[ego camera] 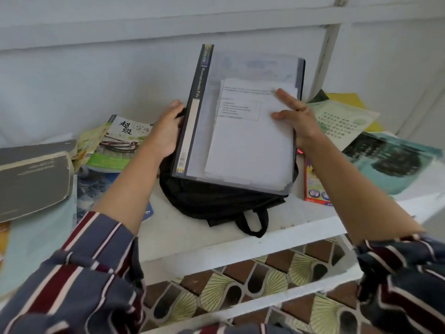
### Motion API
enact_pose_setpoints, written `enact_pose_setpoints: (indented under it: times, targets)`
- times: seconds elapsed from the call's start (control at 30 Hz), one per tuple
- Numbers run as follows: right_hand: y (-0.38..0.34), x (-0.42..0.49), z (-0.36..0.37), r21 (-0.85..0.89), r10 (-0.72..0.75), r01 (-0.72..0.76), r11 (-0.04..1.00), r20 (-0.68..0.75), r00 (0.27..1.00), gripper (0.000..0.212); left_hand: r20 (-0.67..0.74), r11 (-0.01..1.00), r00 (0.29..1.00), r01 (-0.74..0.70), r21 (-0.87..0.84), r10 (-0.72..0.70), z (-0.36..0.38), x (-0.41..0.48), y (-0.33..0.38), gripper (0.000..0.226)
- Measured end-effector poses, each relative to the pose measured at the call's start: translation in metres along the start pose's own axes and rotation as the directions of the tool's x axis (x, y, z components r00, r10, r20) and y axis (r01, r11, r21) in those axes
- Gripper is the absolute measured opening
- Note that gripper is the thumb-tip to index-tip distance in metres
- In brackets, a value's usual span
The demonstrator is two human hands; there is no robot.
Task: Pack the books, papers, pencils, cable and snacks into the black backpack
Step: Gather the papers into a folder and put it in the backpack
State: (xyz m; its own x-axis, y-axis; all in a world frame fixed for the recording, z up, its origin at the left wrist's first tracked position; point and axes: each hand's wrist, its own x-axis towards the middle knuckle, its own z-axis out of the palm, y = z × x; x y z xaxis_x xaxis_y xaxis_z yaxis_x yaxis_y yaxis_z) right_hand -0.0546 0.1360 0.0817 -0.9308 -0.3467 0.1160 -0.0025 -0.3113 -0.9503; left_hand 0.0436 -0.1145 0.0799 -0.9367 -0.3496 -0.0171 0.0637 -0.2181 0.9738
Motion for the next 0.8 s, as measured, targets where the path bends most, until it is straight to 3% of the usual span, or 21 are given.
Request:
enact_pose_setpoints:
  times: [0.07, 0.13, 0.23, 0.3, 0.4, 0.57, 0.8]
  targets:
    - [-0.009, -0.007, -0.005, 0.026, -0.028, 0.028, 0.999, -0.023, 0.999, 0.058, -0.086, 0.998, 0.995, 0.056, -0.026, -0.059, 0.002, -0.011, -0.006, 0.025]
    - [-0.016, -0.014, -0.014, 0.046, -0.031, 0.033, 0.998, -0.044, 0.999, 0.057, -0.155, 0.992, 0.988, 0.044, 0.118, -0.025, 0.004, -0.021, -0.018, 0.029]
    - [-0.02, -0.031, -0.03, 0.063, -0.014, 0.019, 0.998, -0.076, 0.997, 0.053, -0.051, 0.869, 0.999, 0.026, 0.494, -0.001, 0.011, -0.04, -0.038, 0.024]
    - [-0.018, -0.047, -0.042, 0.051, -0.009, 0.013, 0.999, -0.086, 0.996, 0.052, 0.068, 0.773, 0.996, -0.002, 0.635, -0.053, 0.018, -0.053, -0.046, 0.021]
    - [-0.01, -0.073, -0.062, 0.071, 0.022, -0.015, 0.997, -0.092, 0.996, 0.047, 0.196, 0.698, 0.971, -0.044, 0.715, -0.139, 0.019, -0.066, -0.054, 0.021]
    - [0.0, -0.111, -0.091, 0.055, 0.068, -0.062, 0.997, -0.114, 0.991, 0.049, 0.392, 0.513, 0.872, -0.203, 0.834, -0.293, 0.023, -0.073, -0.067, 0.058]
    - [0.003, -0.151, -0.112, -0.021, 0.058, -0.062, 0.998, -0.139, 0.989, 0.051, 0.388, 0.521, 0.887, -0.214, 0.826, -0.25, 0.021, -0.061, -0.056, 0.06]
